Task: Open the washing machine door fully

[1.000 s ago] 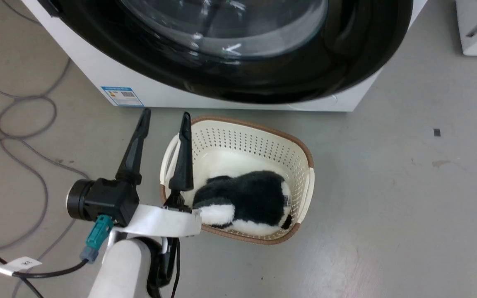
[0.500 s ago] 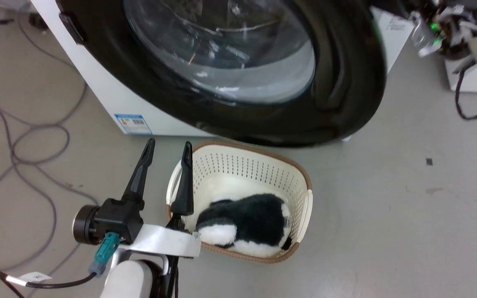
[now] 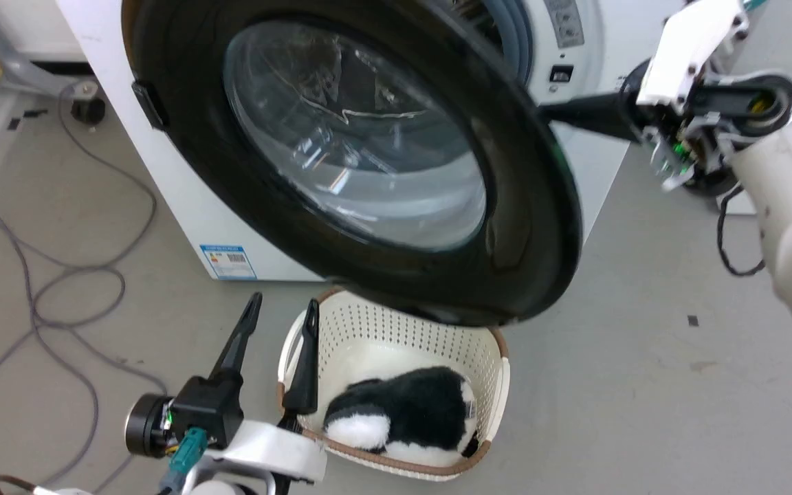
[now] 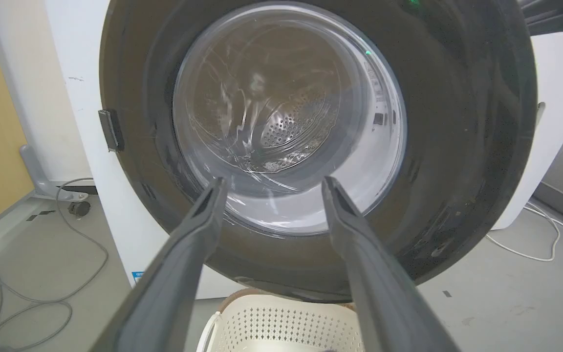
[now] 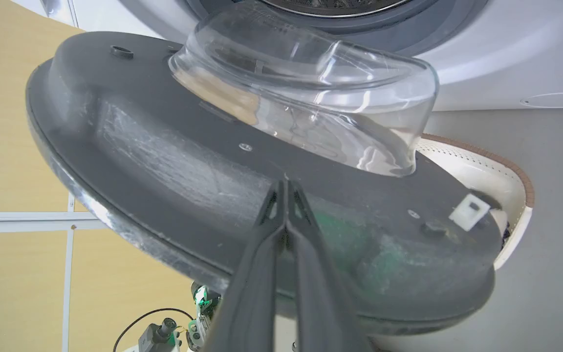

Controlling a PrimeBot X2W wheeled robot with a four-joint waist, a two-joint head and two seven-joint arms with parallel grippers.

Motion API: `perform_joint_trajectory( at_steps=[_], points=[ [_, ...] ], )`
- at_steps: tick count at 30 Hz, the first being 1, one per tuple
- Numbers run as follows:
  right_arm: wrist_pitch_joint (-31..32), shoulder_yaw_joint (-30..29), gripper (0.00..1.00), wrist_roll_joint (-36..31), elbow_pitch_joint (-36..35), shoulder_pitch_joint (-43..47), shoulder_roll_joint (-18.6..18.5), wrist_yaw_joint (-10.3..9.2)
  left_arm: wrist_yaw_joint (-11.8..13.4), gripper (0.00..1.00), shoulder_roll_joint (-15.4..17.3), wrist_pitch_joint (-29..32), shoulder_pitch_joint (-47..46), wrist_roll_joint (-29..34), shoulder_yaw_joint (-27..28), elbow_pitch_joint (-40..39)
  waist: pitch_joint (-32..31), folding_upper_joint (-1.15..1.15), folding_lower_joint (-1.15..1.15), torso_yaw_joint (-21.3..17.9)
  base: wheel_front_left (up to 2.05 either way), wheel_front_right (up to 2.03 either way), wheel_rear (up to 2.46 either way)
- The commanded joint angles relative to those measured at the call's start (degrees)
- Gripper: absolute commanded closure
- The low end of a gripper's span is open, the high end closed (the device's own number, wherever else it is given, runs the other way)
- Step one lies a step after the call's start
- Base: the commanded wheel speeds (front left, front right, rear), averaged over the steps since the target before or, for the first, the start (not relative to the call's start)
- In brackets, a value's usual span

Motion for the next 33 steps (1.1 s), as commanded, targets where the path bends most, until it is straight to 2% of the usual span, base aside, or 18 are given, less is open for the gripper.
perform_joint_trajectory(
  at_steps=[1,11,21,33],
  points=[
    [0.6,0.1,1.0,0.4,-1.2,2.6,0.8,0.06,-0.5,0.0,0.1,-0.3,1.2,0.4,0.3,0.4,-1.1,0.0,0.0,0.0,0.0,0.0,0.0],
    [3.7,-0.8,1.0,2.6,-9.6,11.1,0.9,0.06,-1.6,0.0,0.1,-0.3,3.9,1.4,1.0,2.1,-3.6,0.0,0.0,0.5,0.0,0.0,0.0],
    [7.0,-1.3,1.0,4.6,-17.8,17.2,0.6,0.06,-1.7,0.0,0.1,-0.3,4.7,1.5,1.4,2.5,-4.7,0.0,0.0,1.0,0.0,0.0,0.0],
    [9.8,1.0,1.0,6.3,-32.4,26.1,3.0,0.06,-1.9,0.0,0.1,-0.3,5.5,2.1,1.9,3.0,-4.2,0.0,0.0,1.3,0.0,0.0,0.0]
  ],
)
